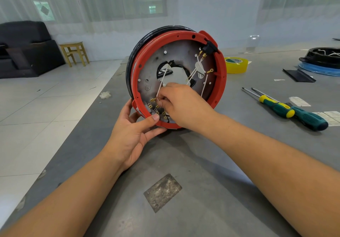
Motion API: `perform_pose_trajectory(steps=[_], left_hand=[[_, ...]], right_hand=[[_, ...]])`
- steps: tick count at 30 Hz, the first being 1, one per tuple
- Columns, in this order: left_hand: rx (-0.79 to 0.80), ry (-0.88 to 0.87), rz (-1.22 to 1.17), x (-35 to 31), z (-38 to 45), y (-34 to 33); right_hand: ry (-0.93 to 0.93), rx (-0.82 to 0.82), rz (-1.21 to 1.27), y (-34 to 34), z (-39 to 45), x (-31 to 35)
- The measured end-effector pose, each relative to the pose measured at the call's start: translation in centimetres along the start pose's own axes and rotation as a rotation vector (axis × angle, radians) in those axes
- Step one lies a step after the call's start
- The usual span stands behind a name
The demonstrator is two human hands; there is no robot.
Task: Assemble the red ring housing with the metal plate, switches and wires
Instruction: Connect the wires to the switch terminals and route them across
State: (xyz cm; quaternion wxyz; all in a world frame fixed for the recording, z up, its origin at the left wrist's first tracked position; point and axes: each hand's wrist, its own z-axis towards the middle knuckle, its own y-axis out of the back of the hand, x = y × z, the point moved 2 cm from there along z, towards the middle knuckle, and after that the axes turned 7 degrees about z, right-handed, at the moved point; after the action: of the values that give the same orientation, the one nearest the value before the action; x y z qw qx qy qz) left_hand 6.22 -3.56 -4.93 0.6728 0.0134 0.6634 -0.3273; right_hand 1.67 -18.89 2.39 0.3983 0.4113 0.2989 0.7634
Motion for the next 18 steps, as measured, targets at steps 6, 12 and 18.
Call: perform_pose_trajectory(steps=[6, 12, 18], left_hand=[[-0.002, -0.004, 0.002, -0.03, -0.09, -0.09], [0.0, -0.006, 0.009, 0.02, -0.08, -0.01], [-0.046, -0.017, 0.133, -0.17, -0.09, 0.07]], right_hand=[[-0.003, 0.026, -0.049, -0.03, 0.12, 0.22], [-0.011, 0.006, -0.051, -0.23, 0.11, 0.19], [-0.08, -0.095, -0.012, -0.25, -0.03, -0.36]])
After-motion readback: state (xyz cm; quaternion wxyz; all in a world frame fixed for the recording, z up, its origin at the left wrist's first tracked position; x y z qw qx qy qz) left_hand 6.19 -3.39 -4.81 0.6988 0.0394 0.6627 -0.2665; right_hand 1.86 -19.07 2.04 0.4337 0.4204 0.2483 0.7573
